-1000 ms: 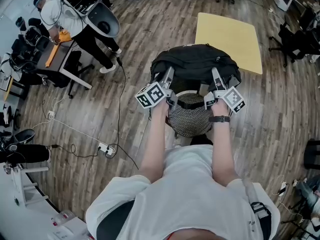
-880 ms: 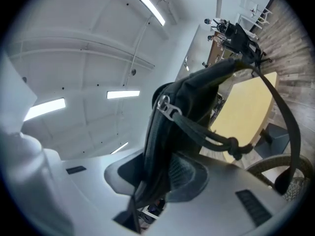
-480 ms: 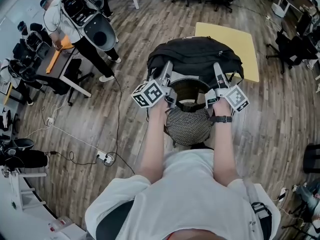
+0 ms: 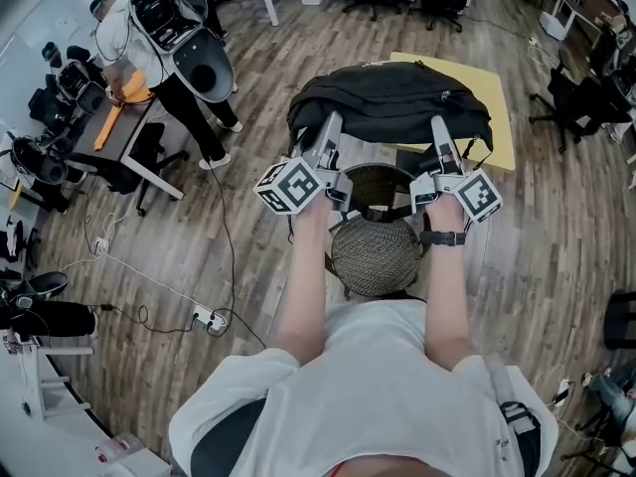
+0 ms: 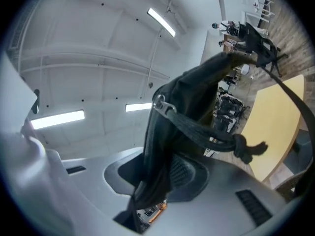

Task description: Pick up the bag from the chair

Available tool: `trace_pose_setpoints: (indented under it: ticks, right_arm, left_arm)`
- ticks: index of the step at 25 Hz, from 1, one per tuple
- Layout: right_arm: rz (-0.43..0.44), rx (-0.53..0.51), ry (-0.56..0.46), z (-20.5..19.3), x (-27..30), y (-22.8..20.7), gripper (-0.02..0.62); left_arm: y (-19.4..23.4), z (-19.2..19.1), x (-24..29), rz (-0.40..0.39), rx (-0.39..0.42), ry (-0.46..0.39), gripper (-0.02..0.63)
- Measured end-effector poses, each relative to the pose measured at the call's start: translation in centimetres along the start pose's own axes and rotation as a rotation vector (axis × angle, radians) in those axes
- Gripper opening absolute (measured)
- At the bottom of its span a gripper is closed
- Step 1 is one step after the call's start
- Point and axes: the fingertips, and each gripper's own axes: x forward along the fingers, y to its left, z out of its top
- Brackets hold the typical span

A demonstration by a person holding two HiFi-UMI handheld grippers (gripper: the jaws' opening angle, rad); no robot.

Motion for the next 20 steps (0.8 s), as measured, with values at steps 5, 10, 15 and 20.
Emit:
trace_pose_setpoints:
  ticks: [5,10,15,20]
  right_arm:
    - [0.014,0.062,-0.049,0.2,0.0,0.0,0.114]
    - [0.033,-0.014,-0.033,0.4,0.3,0.8,0.115]
    - [0.011,-0.018,-0.025,0.6,-0.2,0.6,0.114]
    - [0.004,-0.006,-0.019,0.2,-0.3,1.0,0.115]
  left_arm:
    - [-0.8,1.0,0.1,-0.020,0.030,-0.008,0.061]
    - [-0.9,1.4,0.0,-0.031,0.035,-0.015,0.061]
    - [-1.1,1.0,0.0,-0.035,0.021,-0.021,0.061]
    - [-1.0,0.6,-0.1,-0.039,0.009,-0.015,0.061]
